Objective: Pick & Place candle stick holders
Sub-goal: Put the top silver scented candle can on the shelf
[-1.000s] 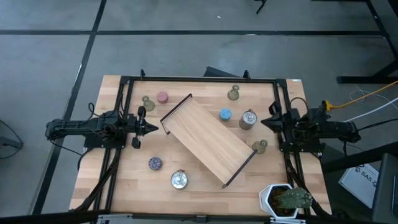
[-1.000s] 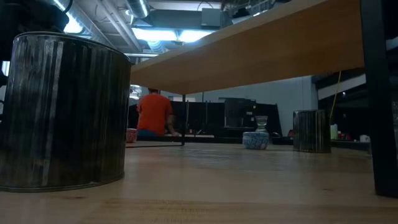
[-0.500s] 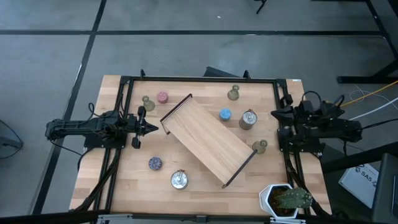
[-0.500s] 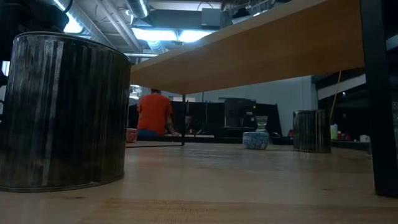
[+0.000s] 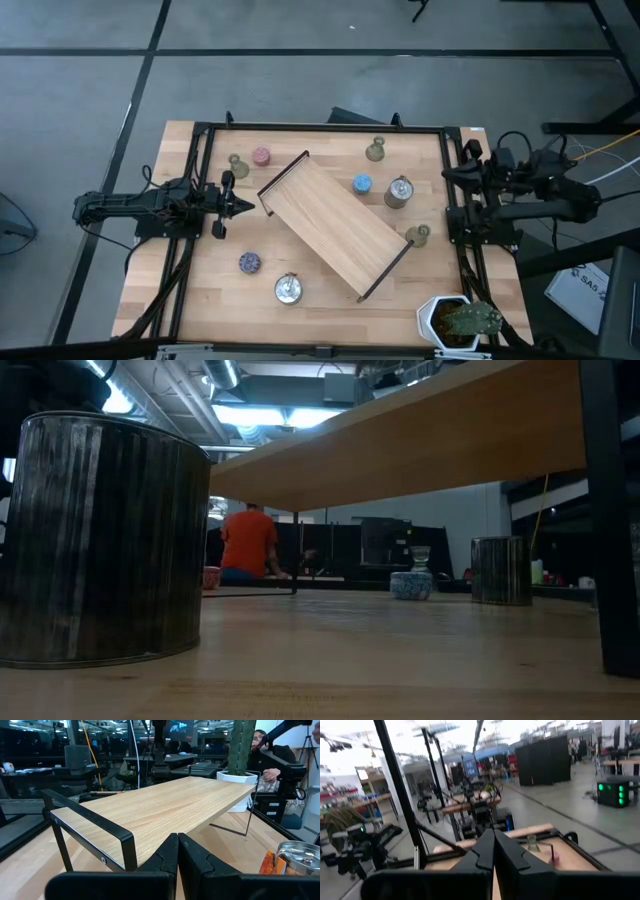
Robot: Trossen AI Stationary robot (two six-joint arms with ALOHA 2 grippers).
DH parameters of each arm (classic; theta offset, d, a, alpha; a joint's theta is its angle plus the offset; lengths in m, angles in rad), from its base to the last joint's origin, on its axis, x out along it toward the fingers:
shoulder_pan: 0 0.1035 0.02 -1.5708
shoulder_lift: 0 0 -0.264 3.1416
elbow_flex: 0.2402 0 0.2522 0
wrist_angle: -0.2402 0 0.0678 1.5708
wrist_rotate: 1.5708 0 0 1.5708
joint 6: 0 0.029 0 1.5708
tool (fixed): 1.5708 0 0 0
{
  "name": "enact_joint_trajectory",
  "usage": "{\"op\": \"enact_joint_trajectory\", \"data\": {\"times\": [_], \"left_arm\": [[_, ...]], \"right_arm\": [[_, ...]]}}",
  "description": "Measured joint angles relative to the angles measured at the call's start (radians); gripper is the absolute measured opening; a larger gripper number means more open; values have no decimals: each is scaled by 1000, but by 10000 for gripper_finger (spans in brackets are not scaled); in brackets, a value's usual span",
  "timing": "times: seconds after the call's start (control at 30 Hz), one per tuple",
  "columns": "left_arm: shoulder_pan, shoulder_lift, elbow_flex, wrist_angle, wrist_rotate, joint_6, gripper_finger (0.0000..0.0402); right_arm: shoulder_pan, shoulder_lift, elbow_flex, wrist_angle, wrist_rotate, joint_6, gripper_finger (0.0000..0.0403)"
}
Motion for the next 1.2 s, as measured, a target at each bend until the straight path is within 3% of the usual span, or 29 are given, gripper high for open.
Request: {"op": "enact_joint_trajectory", "data": {"times": [0.5, 1.2], "left_arm": [[0, 0, 0, 0, 0, 0, 4], [0, 0, 0, 0, 0, 0, 4]], "right_arm": [[0, 250, 221, -78, 3, 11, 9], [0, 401, 231, -93, 2, 13, 9]]}}
